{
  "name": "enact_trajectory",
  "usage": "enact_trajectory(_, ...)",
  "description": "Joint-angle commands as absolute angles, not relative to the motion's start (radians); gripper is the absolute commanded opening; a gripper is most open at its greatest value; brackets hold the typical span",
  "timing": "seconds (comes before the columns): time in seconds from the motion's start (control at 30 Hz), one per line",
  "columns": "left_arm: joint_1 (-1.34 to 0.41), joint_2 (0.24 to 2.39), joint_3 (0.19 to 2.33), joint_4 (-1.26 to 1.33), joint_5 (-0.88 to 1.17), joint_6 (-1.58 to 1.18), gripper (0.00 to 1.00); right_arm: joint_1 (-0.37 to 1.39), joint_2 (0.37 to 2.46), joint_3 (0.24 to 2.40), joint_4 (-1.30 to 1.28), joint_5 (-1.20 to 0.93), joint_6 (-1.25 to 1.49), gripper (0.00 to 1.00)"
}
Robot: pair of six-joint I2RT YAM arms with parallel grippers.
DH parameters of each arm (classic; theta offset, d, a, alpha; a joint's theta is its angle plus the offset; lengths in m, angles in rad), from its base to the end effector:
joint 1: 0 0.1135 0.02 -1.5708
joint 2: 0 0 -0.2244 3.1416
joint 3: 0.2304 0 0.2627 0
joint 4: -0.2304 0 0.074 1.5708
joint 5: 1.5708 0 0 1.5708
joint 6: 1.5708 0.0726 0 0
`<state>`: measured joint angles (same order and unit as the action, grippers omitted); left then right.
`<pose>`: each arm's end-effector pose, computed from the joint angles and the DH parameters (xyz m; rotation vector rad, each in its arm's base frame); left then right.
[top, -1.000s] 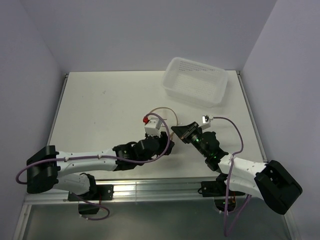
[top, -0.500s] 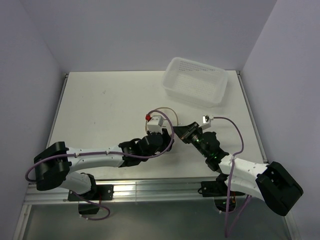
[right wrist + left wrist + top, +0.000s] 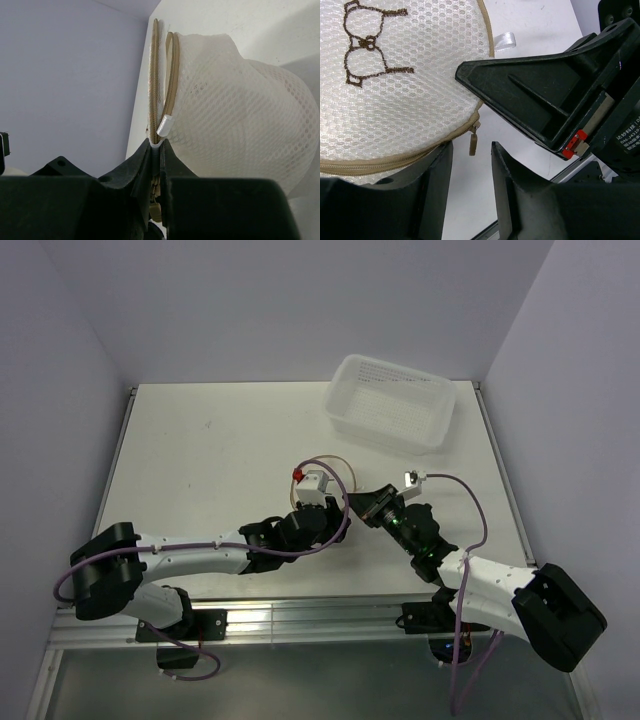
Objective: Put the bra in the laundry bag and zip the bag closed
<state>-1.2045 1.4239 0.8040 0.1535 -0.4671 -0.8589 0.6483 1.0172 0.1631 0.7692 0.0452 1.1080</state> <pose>0.1574 -0.3190 0.1733 0.0569 2.0868 -0.8399 0.2102 0.1551 0.1385 0.4527 1.7683 1.2636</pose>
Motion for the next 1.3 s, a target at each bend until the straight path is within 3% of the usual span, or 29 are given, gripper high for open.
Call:
enact_trajectory(0.0, -1.201, 1.426, 0.845, 0.199, -0.462, -0.858, 0.42, 0.663, 1.002, 0.179, 0.813, 0.066, 1.095, 0.0)
enact_trajectory(0.27, -1.19, 1.45, 0.856, 0.239, -0.446, -0.841, 0.27, 0.67, 0.988, 0.172, 0.796, 0.075, 1.086, 0.0)
enact_trajectory(0.37, -1.19, 1.457, 0.859, 0.235, -0.446, -0.842, 0.12, 0.672, 0.988, 0.169, 0.798, 0.074, 1.086, 0.0)
enact_trajectory(0.4, -1.19, 1.454, 0.858, 0.23, -0.449, -0.844, 0.01, 0.672, 0.986, 0.169, 0.796, 0.074, 1.085, 0.0)
enact_trajectory(0.43, -1.19, 1.45, 0.854, 0.226, -0.454, -0.845, 0.0, 0.672, 0.985, 0.17, 0.792, 0.075, 1.083, 0.0)
enact_trajectory(0.63, -1.19, 1.376, 0.767, 0.186, -0.479, -0.873, 0.0, 0.657, 0.957, 0.198, 0.721, 0.081, 1.049, 0.0)
enact_trajectory(0.93, -1.189, 1.183, 0.552, 0.034, -0.567, -0.949, 0.0, 0.468, 0.986, 0.297, 0.608, -0.165, 0.96, 0.0)
enact_trajectory(1.27, -1.17, 0.918, 0.497, -0.169, -0.706, -0.957, 0.0, 0.359, 1.179, 0.562, 0.373, -0.334, 0.781, 0.0)
